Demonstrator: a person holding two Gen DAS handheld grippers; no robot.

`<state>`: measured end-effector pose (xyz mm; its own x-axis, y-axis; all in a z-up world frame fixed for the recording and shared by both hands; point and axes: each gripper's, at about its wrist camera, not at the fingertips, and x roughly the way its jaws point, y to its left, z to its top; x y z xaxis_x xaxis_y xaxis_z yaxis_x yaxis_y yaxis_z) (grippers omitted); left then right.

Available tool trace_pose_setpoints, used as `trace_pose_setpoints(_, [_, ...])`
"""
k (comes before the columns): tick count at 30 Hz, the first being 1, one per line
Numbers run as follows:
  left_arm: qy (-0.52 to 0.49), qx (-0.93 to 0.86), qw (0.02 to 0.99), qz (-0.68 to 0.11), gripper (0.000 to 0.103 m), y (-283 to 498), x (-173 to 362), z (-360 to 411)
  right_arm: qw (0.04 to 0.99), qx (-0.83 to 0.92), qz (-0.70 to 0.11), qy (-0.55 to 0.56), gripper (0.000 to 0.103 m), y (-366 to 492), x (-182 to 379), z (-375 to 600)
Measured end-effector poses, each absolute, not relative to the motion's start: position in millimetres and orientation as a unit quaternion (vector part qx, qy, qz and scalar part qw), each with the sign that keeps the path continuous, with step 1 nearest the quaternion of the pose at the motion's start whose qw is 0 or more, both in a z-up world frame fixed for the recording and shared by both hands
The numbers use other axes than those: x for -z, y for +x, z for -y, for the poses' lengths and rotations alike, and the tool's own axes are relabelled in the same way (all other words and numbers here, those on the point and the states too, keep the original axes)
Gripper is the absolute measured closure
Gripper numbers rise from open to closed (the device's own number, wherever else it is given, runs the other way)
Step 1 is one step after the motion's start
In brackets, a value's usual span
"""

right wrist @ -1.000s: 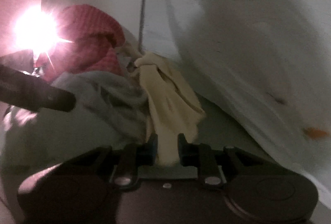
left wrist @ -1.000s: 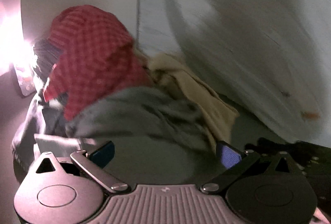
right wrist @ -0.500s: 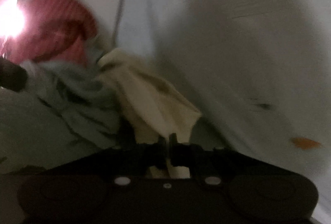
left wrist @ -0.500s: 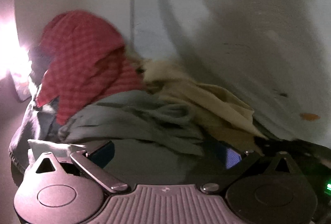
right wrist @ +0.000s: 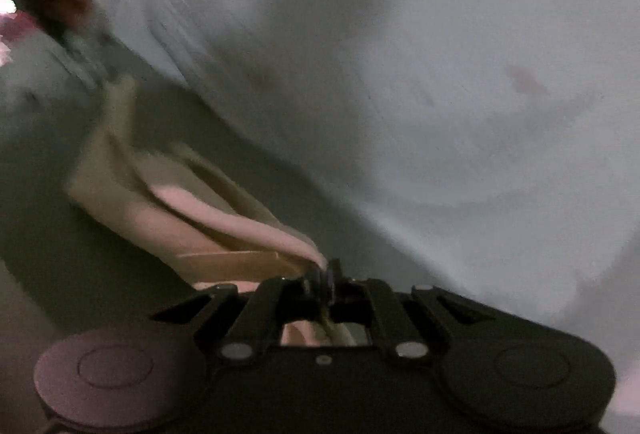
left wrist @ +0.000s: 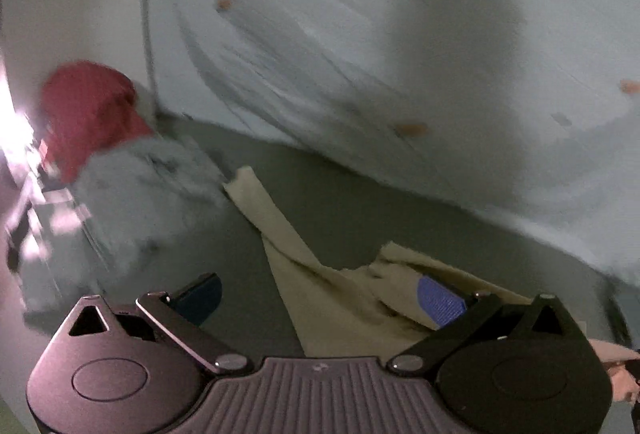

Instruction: Fold clothes

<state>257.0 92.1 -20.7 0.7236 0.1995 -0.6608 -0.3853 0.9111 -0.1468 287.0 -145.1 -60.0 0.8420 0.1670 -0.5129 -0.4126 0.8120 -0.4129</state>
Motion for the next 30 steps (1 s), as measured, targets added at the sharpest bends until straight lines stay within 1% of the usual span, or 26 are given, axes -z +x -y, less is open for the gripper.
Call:
trace_pose_setpoints(3, [-0.161, -0.138, 0.901, -0.379, 0.000, 241.6, 36.7, -50.2, 0.921, -0.130, -0.268, -0.252, 0.097, 268.7, 67.5, 197.9])
trace_pose_setpoints(4, [-0.178, -0.128, 0.895, -0.389, 0.000, 237.9, 40.4, -42.0, 0.919, -0.121, -0.280, -0.248, 0.090, 262.6, 70.0, 215.4])
trace_pose_setpoints(5, [-0.194, -0.116, 0.889, -0.398, 0.000, 235.6, 43.5, -35.4, 0.918, -0.112, -0.292, -0.244, 0.076, 256.5, 72.5, 233.0])
trace_pose_setpoints(7, [-0.205, -0.102, 0.883, -0.409, 0.001, 234.7, 46.6, -26.7, 0.915, -0.094, -0.315, -0.236, 0.055, 244.2, 77.4, 268.2])
trace_pose_setpoints(9, [-0.195, -0.080, 0.883, -0.420, 0.001, 238.5, 48.6, -21.4, 0.910, -0.084, -0.333, -0.231, 0.055, 234.5, 83.3, 295.1])
trace_pose_setpoints(12, [-0.182, -0.084, 0.885, -0.420, 0.002, 244.2, 47.2, -20.0, 0.900, -0.143, -0.324, -0.256, 0.054, 241.7, 100.3, 262.3])
trace_pose_setpoints(16, [-0.181, -0.085, 0.882, -0.427, 0.002, 242.6, 47.5, -20.0, 0.865, -0.202, -0.321, -0.330, 0.040, 249.1, 141.1, 220.0])
trace_pose_setpoints(17, [-0.179, -0.086, 0.879, -0.434, 0.002, 240.4, 48.0, -18.4, 0.854, -0.208, -0.324, -0.349, 0.040, 251.0, 154.5, 212.7])
trace_pose_setpoints(18, [-0.176, -0.087, 0.876, -0.440, 0.002, 236.6, 47.9, -14.4, 0.846, -0.208, -0.334, -0.360, 0.040, 252.6, 168.4, 209.3])
trace_pose_setpoints(19, [-0.174, -0.089, 0.874, -0.445, 0.002, 232.3, 47.3, -11.8, 0.836, -0.209, -0.345, -0.372, 0.046, 254.2, 182.4, 206.0])
trace_pose_setpoints(20, [-0.173, -0.091, 0.873, -0.447, 0.002, 229.6, 46.9, -12.1, 0.828, -0.209, -0.355, -0.380, 0.067, 256.6, 194.9, 203.4])
trace_pose_setpoints(21, [-0.171, -0.094, 0.872, -0.449, 0.002, 228.2, 46.8, -13.8, 0.825, -0.212, -0.363, -0.379, 0.085, 258.7, 201.6, 204.4])
trace_pose_setpoints(22, [-0.169, -0.097, 0.871, -0.451, 0.002, 227.5, 46.0, -16.0, 0.825, -0.218, -0.361, -0.375, 0.096, 256.1, 201.2, 207.4])
trace_pose_setpoints(24, [-0.166, -0.106, 0.870, -0.452, 0.002, 226.9, 45.6, -20.9, 0.833, -0.235, -0.343, -0.366, 0.097, 250.1, 186.5, 206.9])
trace_pose_setpoints(26, [-0.168, -0.111, 0.865, -0.460, 0.002, 228.9, 49.2, -26.9, 0.836, -0.297, -0.327, -0.324, 0.097, 235.0, 161.9, 208.1])
trace_pose_setpoints(28, [-0.176, -0.113, 0.858, -0.469, 0.002, 231.1, 54.5, -32.3, 0.819, -0.377, -0.336, -0.272, 0.097, 214.0, 143.3, 210.4])
trace_pose_setpoints(30, [-0.186, -0.111, 0.852, -0.476, 0.002, 233.9, 58.2, -36.1, 0.790, -0.440, -0.362, -0.228, 0.098, 197.7, 138.4, 206.7])
